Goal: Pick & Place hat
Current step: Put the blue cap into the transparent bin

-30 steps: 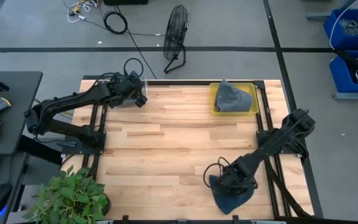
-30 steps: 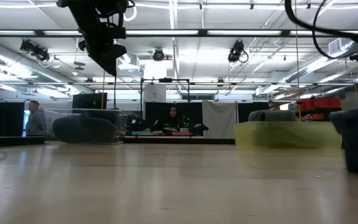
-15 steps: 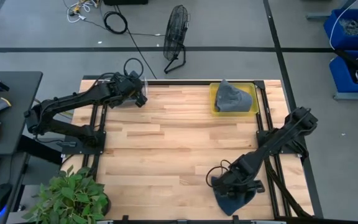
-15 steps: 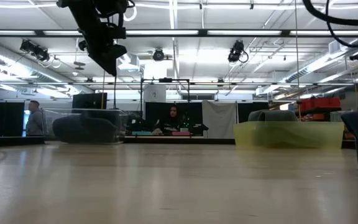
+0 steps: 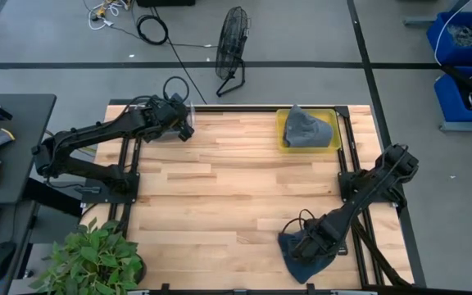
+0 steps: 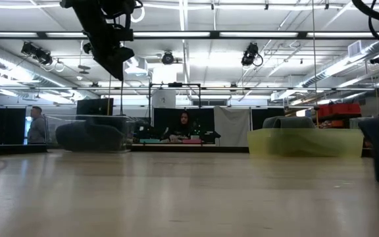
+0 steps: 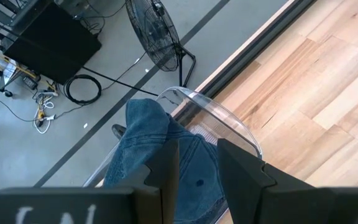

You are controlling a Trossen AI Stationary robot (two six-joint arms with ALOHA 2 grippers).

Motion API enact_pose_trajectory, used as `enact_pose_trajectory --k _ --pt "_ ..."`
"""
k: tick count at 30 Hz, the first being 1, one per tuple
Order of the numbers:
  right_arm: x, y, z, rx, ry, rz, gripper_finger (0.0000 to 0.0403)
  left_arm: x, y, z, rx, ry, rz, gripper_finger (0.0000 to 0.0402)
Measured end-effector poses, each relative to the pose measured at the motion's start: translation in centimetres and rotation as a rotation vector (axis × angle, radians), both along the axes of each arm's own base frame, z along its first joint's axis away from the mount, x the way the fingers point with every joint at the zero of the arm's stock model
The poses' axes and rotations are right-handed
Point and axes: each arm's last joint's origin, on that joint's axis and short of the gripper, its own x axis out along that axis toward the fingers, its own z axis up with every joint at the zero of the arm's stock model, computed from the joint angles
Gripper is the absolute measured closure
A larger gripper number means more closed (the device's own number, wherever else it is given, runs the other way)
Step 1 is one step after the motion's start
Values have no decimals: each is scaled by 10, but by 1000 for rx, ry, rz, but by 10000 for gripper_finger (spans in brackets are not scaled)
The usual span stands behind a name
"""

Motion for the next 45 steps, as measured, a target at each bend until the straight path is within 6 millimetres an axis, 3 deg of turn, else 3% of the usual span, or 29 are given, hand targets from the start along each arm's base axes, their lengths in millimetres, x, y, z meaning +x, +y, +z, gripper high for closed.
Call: enact_pose_trajectory --k 4,10,13,17,21,25,30,34,38,45 --pt "0 0 -5 -67 -45 12 250 0 0 0 0 0 0 289" --pt "-7 -5 -11 -98 26 71 258 0 0 0 0 0 0 289" --pt "-11 -7 -11 -88 55 178 295 0 0 0 1 4 -3 289" --pt "-9 -11 -11 -68 29 319 384 0 0 0 1 7 -5 289" --pt "0 -23 -4 -55 -10 381 390 0 0 0 2 6 -5 289" --pt "22 -40 18 -53 -158 488 398 2 -3 0 -21 -13 -39 289" --pt "50 -66 45 -286 -358 938 400 13 -14 1 -92 -46 -251 289" --pt "70 -88 56 -624 -395 1302 399 22 -26 2 -166 -98 -429 289" --pt "90 -115 62 -897 -321 1505 399 27 -39 2 -246 -132 -556 289" --pt "119 -152 71 -1060 -299 1748 399 31 -54 1 -266 -130 -619 289"
